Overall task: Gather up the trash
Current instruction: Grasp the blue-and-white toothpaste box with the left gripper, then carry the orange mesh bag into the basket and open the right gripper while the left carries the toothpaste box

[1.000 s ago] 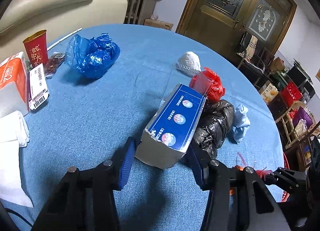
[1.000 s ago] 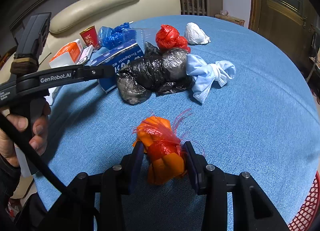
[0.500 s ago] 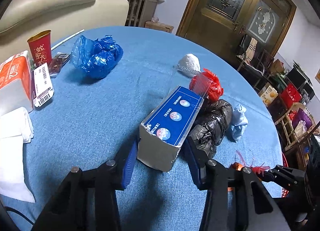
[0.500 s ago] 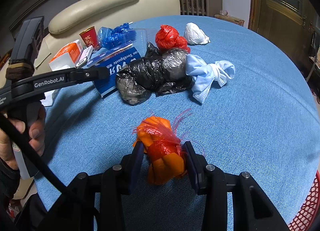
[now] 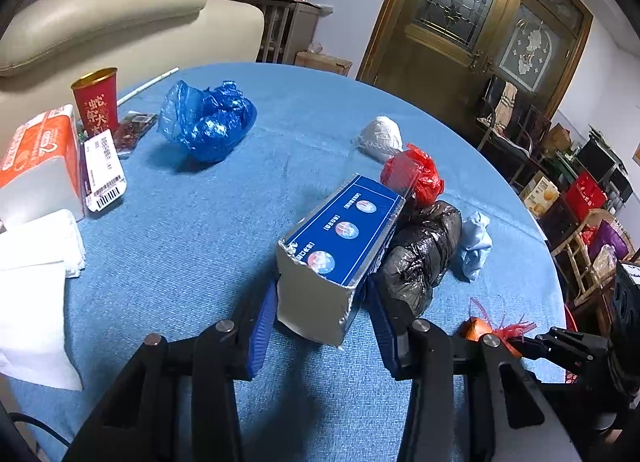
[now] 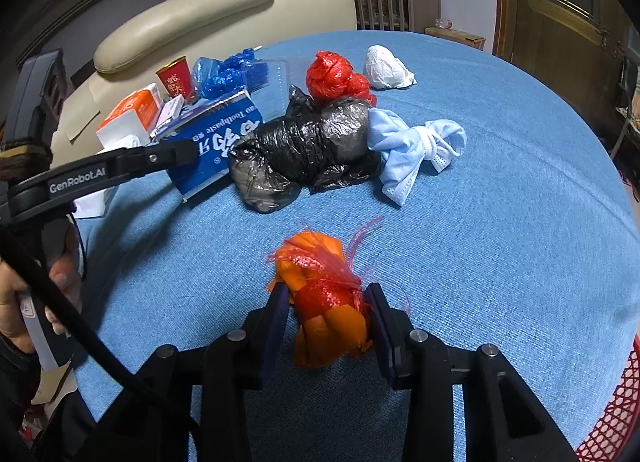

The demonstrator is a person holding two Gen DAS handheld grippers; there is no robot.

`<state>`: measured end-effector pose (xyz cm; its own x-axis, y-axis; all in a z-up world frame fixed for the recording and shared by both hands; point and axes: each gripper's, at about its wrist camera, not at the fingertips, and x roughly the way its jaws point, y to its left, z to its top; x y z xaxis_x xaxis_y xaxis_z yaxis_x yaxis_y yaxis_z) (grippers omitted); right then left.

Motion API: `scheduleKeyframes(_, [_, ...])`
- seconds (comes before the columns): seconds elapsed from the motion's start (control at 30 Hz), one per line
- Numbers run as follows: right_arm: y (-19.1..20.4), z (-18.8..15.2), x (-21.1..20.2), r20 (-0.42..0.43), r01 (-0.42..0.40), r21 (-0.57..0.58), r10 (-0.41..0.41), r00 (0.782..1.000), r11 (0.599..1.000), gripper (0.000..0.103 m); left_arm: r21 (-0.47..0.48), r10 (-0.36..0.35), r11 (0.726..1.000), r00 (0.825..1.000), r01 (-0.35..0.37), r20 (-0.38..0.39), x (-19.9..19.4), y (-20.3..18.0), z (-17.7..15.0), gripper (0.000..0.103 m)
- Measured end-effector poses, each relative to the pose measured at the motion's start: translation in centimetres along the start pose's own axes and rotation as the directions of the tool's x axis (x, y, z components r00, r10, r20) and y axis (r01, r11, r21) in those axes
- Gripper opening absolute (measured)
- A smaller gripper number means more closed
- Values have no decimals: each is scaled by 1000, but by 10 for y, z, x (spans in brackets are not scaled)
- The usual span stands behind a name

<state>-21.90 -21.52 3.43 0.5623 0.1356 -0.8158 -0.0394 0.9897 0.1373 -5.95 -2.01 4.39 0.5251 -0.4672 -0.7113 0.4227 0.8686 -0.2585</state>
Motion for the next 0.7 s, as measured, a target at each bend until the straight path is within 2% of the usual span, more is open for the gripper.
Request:
scheduleKeyframes(0.3, [-2, -2, -4, 7, -7, 18, 7, 1000, 1000, 36, -6, 13, 1000, 1000, -13, 25, -14, -1, -2, 46])
scheduleKeyframes(0.7, [-9, -1, -23, 64, -2, 51, -1, 998, 999, 35, -8, 5, 1000, 997, -4, 71, -37, -11, 0, 46])
